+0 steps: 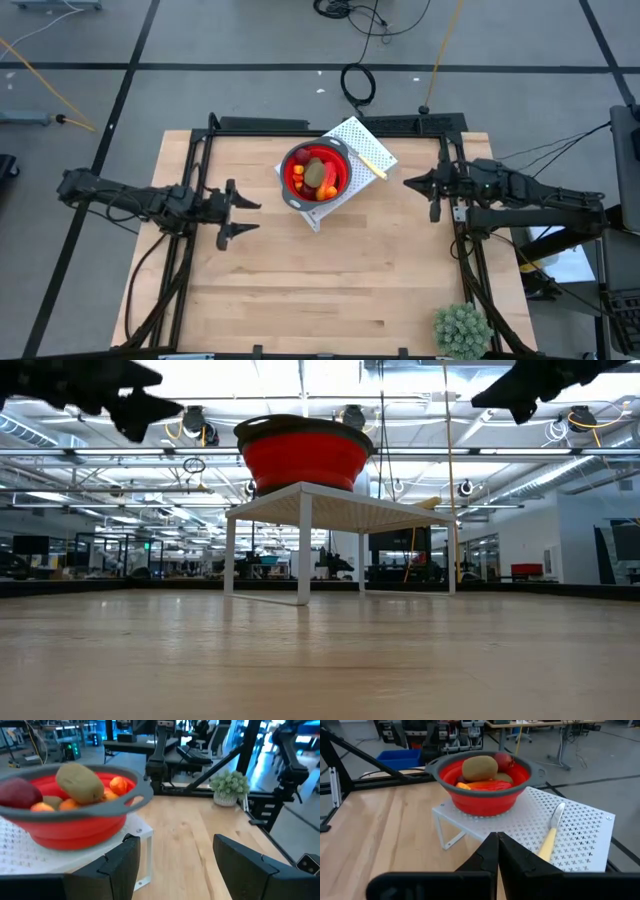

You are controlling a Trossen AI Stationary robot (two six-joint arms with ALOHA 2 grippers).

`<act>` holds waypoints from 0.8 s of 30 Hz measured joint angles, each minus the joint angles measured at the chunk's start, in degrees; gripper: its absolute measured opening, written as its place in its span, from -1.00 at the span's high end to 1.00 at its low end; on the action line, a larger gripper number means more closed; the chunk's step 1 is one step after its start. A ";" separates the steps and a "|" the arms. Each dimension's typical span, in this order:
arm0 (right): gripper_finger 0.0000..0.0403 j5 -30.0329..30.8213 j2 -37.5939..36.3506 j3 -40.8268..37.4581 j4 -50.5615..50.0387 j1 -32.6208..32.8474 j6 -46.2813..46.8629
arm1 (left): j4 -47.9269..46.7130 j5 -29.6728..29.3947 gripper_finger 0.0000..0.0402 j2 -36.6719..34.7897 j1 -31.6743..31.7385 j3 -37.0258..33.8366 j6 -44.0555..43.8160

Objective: Pick & Place Fruit
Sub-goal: Return to Home Position

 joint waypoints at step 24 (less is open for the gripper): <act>1.00 0.17 -16.38 -17.61 2.88 -0.02 -0.42 | 8.56 -0.20 -0.25 -14.69 0.00 -14.73 0.90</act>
